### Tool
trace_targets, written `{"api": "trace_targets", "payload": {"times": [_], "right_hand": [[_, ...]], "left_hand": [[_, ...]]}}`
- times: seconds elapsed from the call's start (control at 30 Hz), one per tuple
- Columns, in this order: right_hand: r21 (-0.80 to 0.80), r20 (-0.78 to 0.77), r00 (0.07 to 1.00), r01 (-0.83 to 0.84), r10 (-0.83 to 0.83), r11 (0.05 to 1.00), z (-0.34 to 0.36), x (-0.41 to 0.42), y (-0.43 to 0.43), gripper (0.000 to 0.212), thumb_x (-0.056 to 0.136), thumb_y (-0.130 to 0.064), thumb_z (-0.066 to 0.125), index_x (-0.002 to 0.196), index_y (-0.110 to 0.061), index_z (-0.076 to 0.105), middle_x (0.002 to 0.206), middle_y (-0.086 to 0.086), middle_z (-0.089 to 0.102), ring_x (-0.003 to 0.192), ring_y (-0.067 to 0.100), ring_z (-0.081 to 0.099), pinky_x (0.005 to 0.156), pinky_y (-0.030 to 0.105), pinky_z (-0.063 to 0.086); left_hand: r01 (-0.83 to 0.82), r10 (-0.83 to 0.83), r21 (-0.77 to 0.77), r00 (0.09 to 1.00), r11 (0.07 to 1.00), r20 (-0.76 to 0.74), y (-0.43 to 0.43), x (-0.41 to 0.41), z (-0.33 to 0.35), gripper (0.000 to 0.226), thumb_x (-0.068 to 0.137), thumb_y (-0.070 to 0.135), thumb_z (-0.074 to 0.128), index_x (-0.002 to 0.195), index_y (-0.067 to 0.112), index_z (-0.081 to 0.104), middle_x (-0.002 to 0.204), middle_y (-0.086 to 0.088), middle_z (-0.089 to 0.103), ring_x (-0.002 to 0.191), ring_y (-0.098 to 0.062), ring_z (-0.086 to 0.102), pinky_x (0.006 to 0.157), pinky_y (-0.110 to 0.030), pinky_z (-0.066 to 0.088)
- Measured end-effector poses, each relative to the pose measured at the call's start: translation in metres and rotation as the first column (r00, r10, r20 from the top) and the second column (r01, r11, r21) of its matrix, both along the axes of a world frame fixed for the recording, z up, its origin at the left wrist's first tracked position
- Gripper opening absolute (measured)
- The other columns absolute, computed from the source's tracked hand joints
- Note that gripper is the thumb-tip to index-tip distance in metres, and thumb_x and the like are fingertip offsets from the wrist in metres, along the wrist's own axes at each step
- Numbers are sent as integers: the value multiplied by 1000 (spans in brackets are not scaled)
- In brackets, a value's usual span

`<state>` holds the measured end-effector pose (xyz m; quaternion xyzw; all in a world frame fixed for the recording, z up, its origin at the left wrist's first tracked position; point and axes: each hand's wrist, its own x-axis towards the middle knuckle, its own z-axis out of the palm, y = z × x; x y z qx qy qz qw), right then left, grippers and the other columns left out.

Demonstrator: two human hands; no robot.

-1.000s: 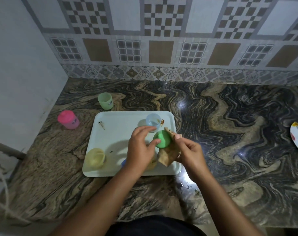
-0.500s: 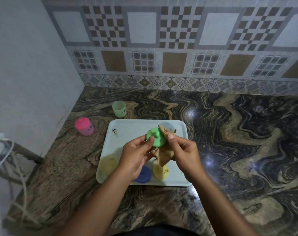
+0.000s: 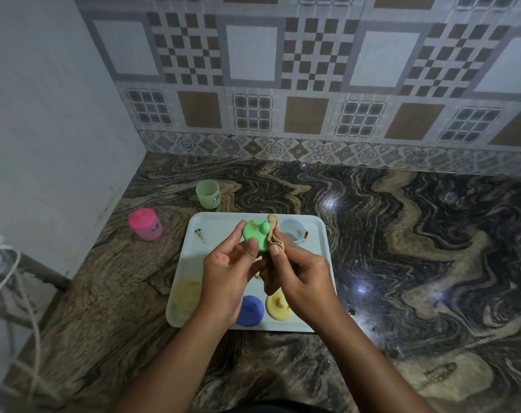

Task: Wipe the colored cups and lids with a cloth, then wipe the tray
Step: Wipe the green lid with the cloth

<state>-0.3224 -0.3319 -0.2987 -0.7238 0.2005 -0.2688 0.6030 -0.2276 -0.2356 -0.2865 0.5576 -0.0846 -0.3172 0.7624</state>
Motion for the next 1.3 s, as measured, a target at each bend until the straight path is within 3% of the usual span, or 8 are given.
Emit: {"api": "trace_targets", "payload": {"times": [0.2, 0.3, 0.6, 0.77, 0.87, 0.93, 1.1, 1.3], "right_hand": [[-55, -41, 999, 20, -22, 998, 0, 1, 3, 35, 100, -41, 56, 119, -19, 76, 137, -4, 66, 110, 32, 72, 89, 52, 60], [-53, -7, 999, 41, -42, 998, 4, 4, 1, 26, 101, -24, 59, 121, -20, 74, 136, -8, 65, 128, 16, 62, 102, 46, 55], [109, -55, 998, 5, 2, 994, 14, 13, -12, 25, 104, -21, 56, 115, -13, 77, 135, -3, 67, 88, 12, 75, 69, 37, 64], [95, 2, 1000, 23, -23, 995, 13, 11, -6, 23, 104, -21, 56, 113, -21, 77, 135, -4, 67, 115, 2, 67, 91, 28, 57], [20, -4, 1000, -30, 30, 999, 12, 10, 1, 24, 103, -30, 55, 113, -40, 74, 130, 4, 70, 98, 26, 76, 84, 50, 61], [-30, -8, 999, -41, 40, 999, 12, 9, 2, 25, 105, -25, 54, 113, -35, 75, 130, 6, 71, 75, 31, 76, 71, 53, 61], [-40, -64, 997, 49, -52, 998, 16, 13, -7, 23, 103, -22, 57, 115, -16, 76, 133, -14, 66, 104, 28, 73, 83, 53, 58], [95, -116, 993, -10, 21, 995, 25, 20, -12, 24, 105, -23, 53, 115, -16, 75, 90, 0, 80, 65, 35, 75, 61, 54, 62]], "left_hand": [[-41, 36, 54, 996, 998, 85, 4, 1, -2, 49, 95, 2, 58, 140, 20, 50, 107, -3, 77, 95, -16, 71, 77, -31, 56], [-56, 56, 9, 998, 998, 9, 10, 4, 2, 33, 97, 2, 55, 127, 16, 60, 96, -10, 77, 79, -24, 56, 60, -23, 51], [46, -51, 49, 994, 998, 95, 12, -9, 4, 60, 91, 7, 59, 147, 19, 40, 125, 2, 70, 116, -17, 66, 95, -44, 54], [-129, 127, 55, 991, 990, 37, 10, 1, 6, 38, 94, 8, 61, 131, 14, 57, 102, -7, 77, 93, -19, 74, 68, -32, 58], [-84, 82, 42, 995, 996, 59, 10, 3, 11, 43, 93, 9, 61, 135, 14, 55, 110, -12, 75, 103, -24, 72, 80, -42, 58], [-51, 46, 53, 994, 997, 97, 10, 2, 12, 51, 92, 4, 61, 141, 14, 50, 116, -9, 73, 106, -23, 70, 87, -45, 56], [27, -34, 72, 994, 997, 106, 16, 10, 12, 41, 97, -2, 52, 129, 22, 58, 106, -5, 77, 86, -13, 67, 64, -27, 54], [18, -30, 92, 991, 996, 130, 17, 0, 13, 43, 97, 5, 54, 137, 20, 53, 112, -6, 75, 105, -21, 71, 84, -44, 58]]}}
